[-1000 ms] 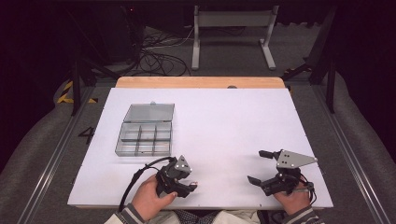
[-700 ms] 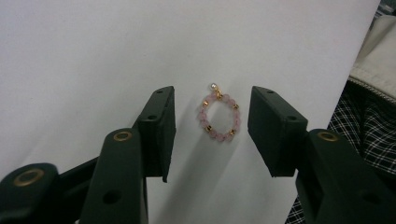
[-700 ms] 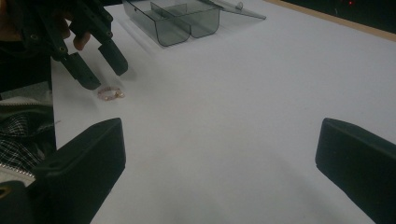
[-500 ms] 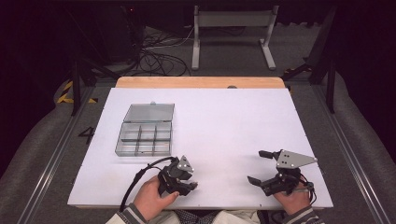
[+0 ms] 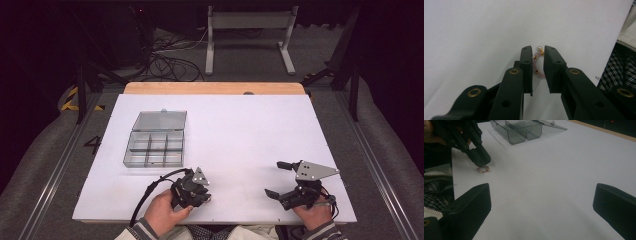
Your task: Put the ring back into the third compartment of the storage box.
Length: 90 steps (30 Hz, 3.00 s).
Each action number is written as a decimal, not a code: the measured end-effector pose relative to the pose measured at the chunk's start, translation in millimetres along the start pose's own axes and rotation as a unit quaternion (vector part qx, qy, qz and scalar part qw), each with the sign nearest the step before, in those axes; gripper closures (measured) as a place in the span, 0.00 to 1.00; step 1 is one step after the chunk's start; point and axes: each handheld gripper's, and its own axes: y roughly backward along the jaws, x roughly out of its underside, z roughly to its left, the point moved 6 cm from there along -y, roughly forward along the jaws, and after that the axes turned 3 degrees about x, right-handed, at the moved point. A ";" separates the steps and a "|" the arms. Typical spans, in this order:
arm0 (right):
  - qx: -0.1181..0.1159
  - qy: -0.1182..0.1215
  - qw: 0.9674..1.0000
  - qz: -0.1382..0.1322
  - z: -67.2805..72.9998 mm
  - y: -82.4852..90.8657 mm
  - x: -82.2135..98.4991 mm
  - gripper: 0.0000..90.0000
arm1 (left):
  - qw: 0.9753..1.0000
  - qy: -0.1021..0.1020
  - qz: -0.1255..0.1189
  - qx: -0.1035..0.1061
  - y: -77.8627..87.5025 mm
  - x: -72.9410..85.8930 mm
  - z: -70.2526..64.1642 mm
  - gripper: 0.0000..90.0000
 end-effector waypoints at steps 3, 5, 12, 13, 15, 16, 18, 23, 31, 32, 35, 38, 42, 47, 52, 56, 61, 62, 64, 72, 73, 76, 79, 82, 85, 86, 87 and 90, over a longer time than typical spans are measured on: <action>0.000 0.001 1.000 0.000 0.1 0.0 0.0 0.03 | 1.000 -0.001 0.005 -0.002 -2.0 0.4 0.1 0.89; 0.000 0.001 1.000 0.000 0.2 0.0 0.0 0.03 | 1.000 0.001 0.007 -0.005 -3.1 0.6 0.0 0.90; 0.000 0.003 1.000 0.002 0.2 -0.1 0.2 0.03 | 1.000 -0.002 0.012 -0.014 -3.5 0.5 0.8 0.95; 0.000 0.003 1.000 0.002 0.4 -0.1 0.2 0.03 | 1.000 -0.002 0.013 -0.015 -3.5 0.4 0.6 0.95; 0.000 0.003 1.000 0.003 0.4 -0.1 0.2 0.03 | 1.000 -0.001 0.011 -0.016 -3.8 0.3 0.2 0.95; 0.000 0.003 1.000 0.003 0.4 -0.1 0.3 0.03 | 1.000 -0.002 0.011 -0.016 -3.8 0.1 0.2 0.95; 0.000 0.003 1.000 0.003 0.4 -0.1 0.2 0.03 | 1.000 -0.004 0.012 -0.014 -3.7 0.0 -0.1 0.95; 0.000 0.004 1.000 0.003 0.5 0.1 0.2 0.03 | 1.000 -0.007 0.007 -0.017 -1.9 -1.2 -1.2 0.96; 0.001 0.005 1.000 0.002 0.5 0.2 0.2 0.03 | 1.000 -0.010 -0.010 -0.020 6.9 -4.2 -1.9 0.96; 0.001 0.005 1.000 0.002 0.5 0.2 0.2 0.03 | 1.000 -0.009 -0.015 -0.022 8.2 -4.8 -2.1 0.96; 0.001 0.005 1.000 0.002 0.6 0.2 0.1 0.03 | 0.999 -0.008 -0.025 -0.024 12.8 -6.4 -1.7 0.96; 0.000 0.005 1.000 0.003 0.6 0.1 0.2 0.03 | 0.999 -0.006 -0.035 -0.024 18.5 -7.9 -0.5 0.95; 0.000 0.005 1.000 0.003 0.6 0.0 0.3 0.03 | 0.999 -0.003 -0.046 -0.026 25.0 -9.3 1.4 0.95; 0.001 0.004 1.000 0.002 0.5 0.0 0.2 0.03 | 0.997 -0.003 -0.064 -0.033 34.7 -12.2 2.9 0.96; 0.000 0.004 1.000 0.002 0.6 -0.1 0.1 0.03 | 0.996 -0.004 -0.078 -0.039 43.0 -14.6 4.2 0.96; 0.000 0.003 1.000 0.002 0.5 -0.2 0.2 0.03 | 0.996 -0.003 -0.084 -0.041 48.9 -16.7 6.0 0.96; 0.000 0.004 1.000 0.003 0.3 -0.4 0.3 0.03 | 0.995 -0.004 -0.094 -0.045 55.0 -19.3 8.1 0.96; 0.000 0.004 1.000 0.003 0.3 -0.4 0.3 0.03 | 0.995 -0.004 -0.094 -0.045 55.0 -19.3 8.1 0.96; 0.000 0.003 1.000 0.002 0.5 -0.6 0.3 0.03 | 0.994 -0.004 -0.095 -0.046 56.1 -19.9 8.2 0.96; 0.000 0.004 1.000 0.002 0.5 -0.4 0.3 0.03 | 0.994 -0.005 -0.100 -0.049 61.9 -23.1 9.3 0.96; 0.000 0.003 1.000 0.002 0.5 -0.4 0.3 0.03 | 0.994 -0.005 -0.102 -0.051 62.5 -23.6 9.5 0.96; 0.000 0.003 1.000 0.002 0.4 -0.6 0.3 0.03 | 0.993 -0.004 -0.105 -0.055 64.3 -25.3 11.2 0.96; 0.000 0.003 1.000 0.003 0.5 -0.7 0.3 0.03 | 0.993 -0.003 -0.106 -0.061 66.3 -27.1 12.6 0.96; 0.000 0.003 1.000 0.003 0.6 -0.6 0.4 0.03 | 0.992 -0.001 -0.108 -0.066 69.6 -28.7 15.7 0.96; 0.000 0.003 1.000 0.003 0.5 -0.7 0.4 0.03 | 0.991 0.004 -0.113 -0.069 73.2 -30.2 20.0 0.96; 0.000 0.004 1.000 0.003 0.6 -0.8 0.4 0.03 | 0.991 0.005 -0.113 -0.069 74.5 -30.5 21.5 0.96; 0.000 0.004 1.000 0.003 0.6 -0.8 0.4 0.03 | 0.991 0.006 -0.114 -0.071 75.5 -30.6 22.9 0.96; 0.000 0.004 1.000 0.003 0.6 -0.8 0.4 0.03 | 0.990 0.011 -0.118 -0.075 78.8 -31.3 27.4 0.96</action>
